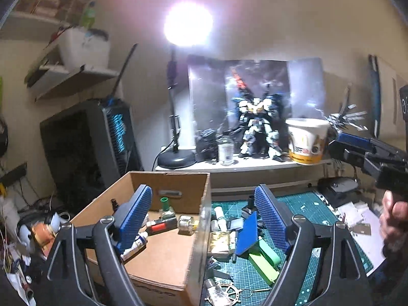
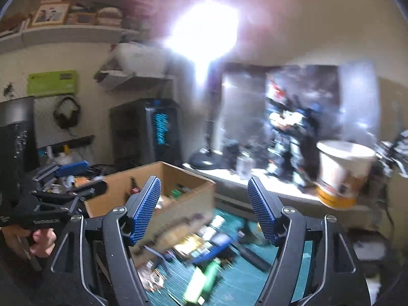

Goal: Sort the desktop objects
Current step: 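Withdraw both open grippers from the box back over the cutting mat, then grasp the lime-green plastic block with the left gripper while the right gripper moves toward the brush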

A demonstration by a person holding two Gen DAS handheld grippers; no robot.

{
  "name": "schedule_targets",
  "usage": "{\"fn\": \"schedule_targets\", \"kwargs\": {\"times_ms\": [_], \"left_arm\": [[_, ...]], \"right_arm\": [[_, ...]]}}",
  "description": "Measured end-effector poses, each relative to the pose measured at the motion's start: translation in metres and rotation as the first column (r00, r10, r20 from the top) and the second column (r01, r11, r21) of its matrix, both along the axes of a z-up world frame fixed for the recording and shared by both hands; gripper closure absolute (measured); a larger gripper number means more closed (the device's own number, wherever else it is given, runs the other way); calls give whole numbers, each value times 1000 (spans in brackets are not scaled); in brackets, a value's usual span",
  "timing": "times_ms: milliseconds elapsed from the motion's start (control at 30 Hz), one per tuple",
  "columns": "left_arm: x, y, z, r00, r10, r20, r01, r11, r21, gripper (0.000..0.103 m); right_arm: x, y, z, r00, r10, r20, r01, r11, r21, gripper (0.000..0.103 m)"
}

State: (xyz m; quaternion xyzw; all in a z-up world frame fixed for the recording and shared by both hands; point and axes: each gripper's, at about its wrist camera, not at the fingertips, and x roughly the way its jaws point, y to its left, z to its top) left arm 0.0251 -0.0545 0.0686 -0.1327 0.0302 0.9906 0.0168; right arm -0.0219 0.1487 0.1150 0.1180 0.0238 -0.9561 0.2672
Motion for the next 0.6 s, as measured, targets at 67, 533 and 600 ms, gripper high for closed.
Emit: {"fn": "schedule_targets", "kwargs": {"times_ms": [67,533,600], "left_arm": [[1,6,-4,1000,-30,0,30,1000,3,19],[12,32,-83,989,-142,41,140,989,39,0],[0,34,-101,985,-126,115,118,991,70,0]], "right_arm": [[2,17,-6,999,-38,28,38,999,-5,28],[19,88,-79,935,-276,223,262,961,90,13],[20,90,-88,933,-267,241,251,963,96,11]]}}
